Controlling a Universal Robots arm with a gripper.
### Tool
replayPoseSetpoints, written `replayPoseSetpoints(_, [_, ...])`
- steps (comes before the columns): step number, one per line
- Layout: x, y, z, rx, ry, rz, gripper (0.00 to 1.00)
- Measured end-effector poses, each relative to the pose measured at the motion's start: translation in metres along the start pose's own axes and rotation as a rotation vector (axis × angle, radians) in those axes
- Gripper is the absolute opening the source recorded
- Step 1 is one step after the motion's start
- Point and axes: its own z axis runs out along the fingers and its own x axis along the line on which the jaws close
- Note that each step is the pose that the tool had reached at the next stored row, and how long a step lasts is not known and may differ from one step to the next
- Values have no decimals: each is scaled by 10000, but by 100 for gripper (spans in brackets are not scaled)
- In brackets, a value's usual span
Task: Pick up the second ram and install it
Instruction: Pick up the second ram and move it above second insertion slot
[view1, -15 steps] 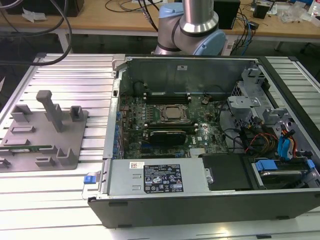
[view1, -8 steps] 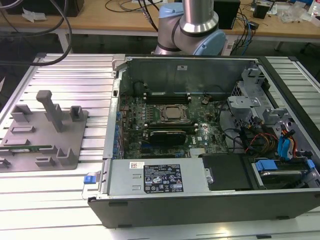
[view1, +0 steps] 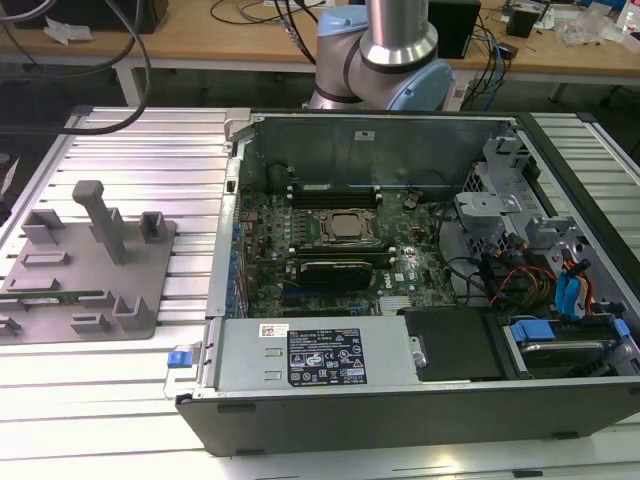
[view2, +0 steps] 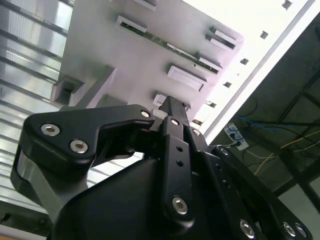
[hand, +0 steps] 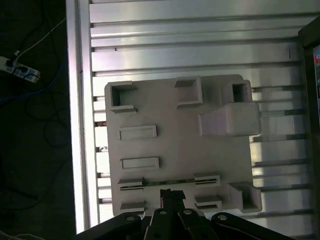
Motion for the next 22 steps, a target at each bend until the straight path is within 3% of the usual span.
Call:
replayPoseSetpoints(6, [1,-3,74,32,153,-1896,8])
replayPoseSetpoints(9, [2,-5,113,31,240,-3137,8])
replayPoseSetpoints(10, [2,-5,124,27,256,-3594,8])
replayPoseSetpoints(14, [2,-6,140,28,293,-4493,8])
replayPoseSetpoints(22, [3,-7,175,15,404,-7472,8])
